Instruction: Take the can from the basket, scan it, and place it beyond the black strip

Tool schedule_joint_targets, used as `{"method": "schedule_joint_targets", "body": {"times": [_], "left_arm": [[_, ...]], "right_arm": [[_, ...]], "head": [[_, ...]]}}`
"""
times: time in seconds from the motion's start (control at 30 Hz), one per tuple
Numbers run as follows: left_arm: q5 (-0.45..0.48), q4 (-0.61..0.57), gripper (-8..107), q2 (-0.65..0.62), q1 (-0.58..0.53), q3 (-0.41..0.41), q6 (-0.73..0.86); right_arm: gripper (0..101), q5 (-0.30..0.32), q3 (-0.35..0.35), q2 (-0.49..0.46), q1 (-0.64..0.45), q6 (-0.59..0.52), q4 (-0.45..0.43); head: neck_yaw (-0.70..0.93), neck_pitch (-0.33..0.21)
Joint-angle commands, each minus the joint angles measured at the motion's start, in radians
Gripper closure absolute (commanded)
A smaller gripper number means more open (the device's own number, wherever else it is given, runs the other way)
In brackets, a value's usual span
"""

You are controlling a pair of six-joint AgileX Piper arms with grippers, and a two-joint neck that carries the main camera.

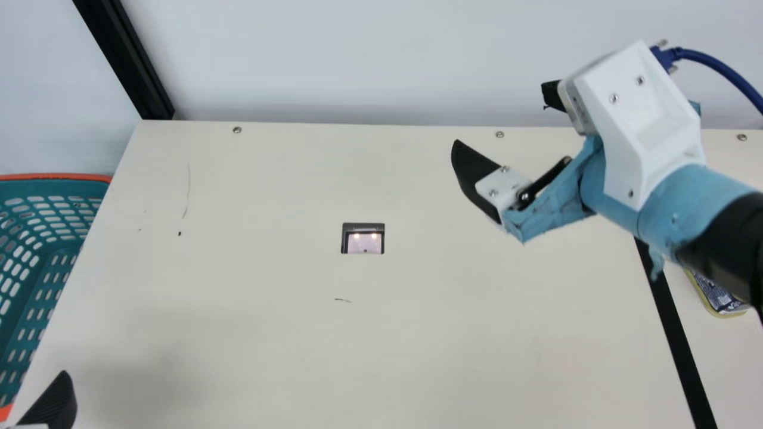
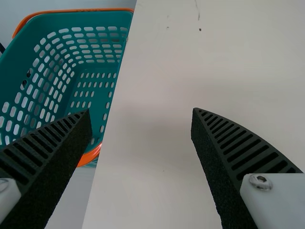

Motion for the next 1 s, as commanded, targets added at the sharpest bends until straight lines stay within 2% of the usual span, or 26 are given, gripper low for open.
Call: {"method": "schedule_joint_targets", "body": {"times": [0.0, 0.17, 0.4, 0.67, 0.83, 0.97], "left_arm": [[0.0, 0.0, 9, 0.0, 0.0, 0.0, 0.0], [0.0, 0.0, 9, 0.0, 0.0, 0.0, 0.0], [0.0, 0.0, 9, 0.0, 0.0, 0.0, 0.0], [0.0, 0.0, 9, 0.0, 0.0, 0.0, 0.0], [0.0, 0.0, 9, 0.0, 0.0, 0.0, 0.0], [0.0, 0.0, 9, 0.0, 0.0, 0.0, 0.0]], "right_arm": [[0, -0.017, 0.06, -0.066, 0.002, -0.007, 0.008], [0, -0.052, 0.168, -0.192, 0.015, 0.0, 0.02], [0, -0.115, 0.334, -0.393, 0.053, 0.085, -0.001], [0, -0.19, 0.526, -0.622, 0.098, 0.261, -0.084], [0, -0.204, 0.622, -0.755, 0.085, 0.376, -0.121], [0, -0.192, 0.678, -0.856, 0.054, 0.47, -0.144]], "head": [[0.006, -0.017], [0.006, -0.017], [0.006, -0.017], [0.006, -0.017], [0.006, -0.017], [0.006, -0.017]]}}
